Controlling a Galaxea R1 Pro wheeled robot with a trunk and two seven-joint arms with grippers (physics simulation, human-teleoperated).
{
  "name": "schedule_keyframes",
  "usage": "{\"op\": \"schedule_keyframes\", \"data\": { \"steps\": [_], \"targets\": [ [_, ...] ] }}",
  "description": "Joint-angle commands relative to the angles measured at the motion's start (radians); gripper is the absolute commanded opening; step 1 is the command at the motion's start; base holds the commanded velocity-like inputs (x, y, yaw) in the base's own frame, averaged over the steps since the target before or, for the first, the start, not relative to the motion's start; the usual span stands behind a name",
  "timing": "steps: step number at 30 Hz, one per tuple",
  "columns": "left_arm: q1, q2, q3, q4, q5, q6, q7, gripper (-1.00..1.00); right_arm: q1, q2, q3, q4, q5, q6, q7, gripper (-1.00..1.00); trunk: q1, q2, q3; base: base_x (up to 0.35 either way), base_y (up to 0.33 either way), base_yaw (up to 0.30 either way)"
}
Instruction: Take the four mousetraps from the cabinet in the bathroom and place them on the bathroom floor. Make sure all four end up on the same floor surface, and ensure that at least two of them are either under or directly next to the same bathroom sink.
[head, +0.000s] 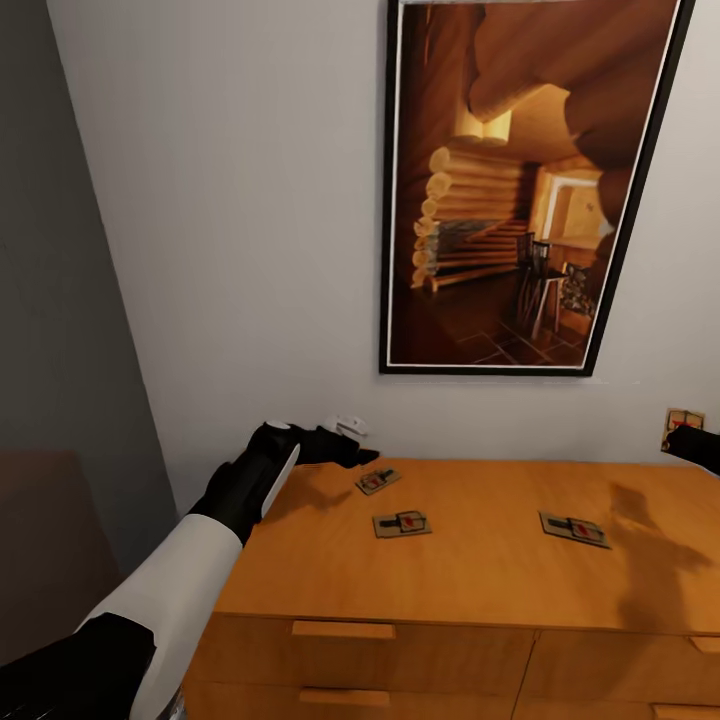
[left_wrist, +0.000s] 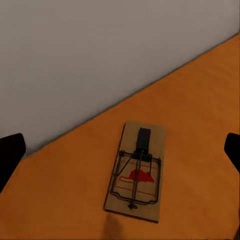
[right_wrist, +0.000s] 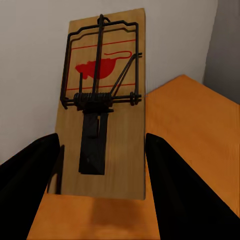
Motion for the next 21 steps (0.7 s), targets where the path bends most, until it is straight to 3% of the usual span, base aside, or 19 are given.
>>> {"op": "schedule_keyframes", "data": {
  "steps": [1,14,21],
  "targets": [
    [-0.001,-0.001,0.001,-0.002,-0.010,0.003,-0.007,1.00,-0.001,0.000,0.000,-0.001,-0.011,0.003,-0.009,-1.00,0.000,-0.001,-0.001,0.199,0.000,0.000],
    [-0.001,-0.004,0.006,-0.002,-0.007,0.003,-0.007,1.00,0.001,-0.001,-0.010,-0.003,0.008,0.003,-0.020,-1.00,0.000,-0.001,-0.001,0.036,0.000,0.000],
    [-0.001,-0.007,0.007,-0.002,-0.007,0.004,-0.007,1.00,0.054,-0.008,-0.085,-0.006,0.018,0.003,-0.034,-1.00,0.000,-0.001,-0.001,0.000,0.000,0.000]
  ]
}}
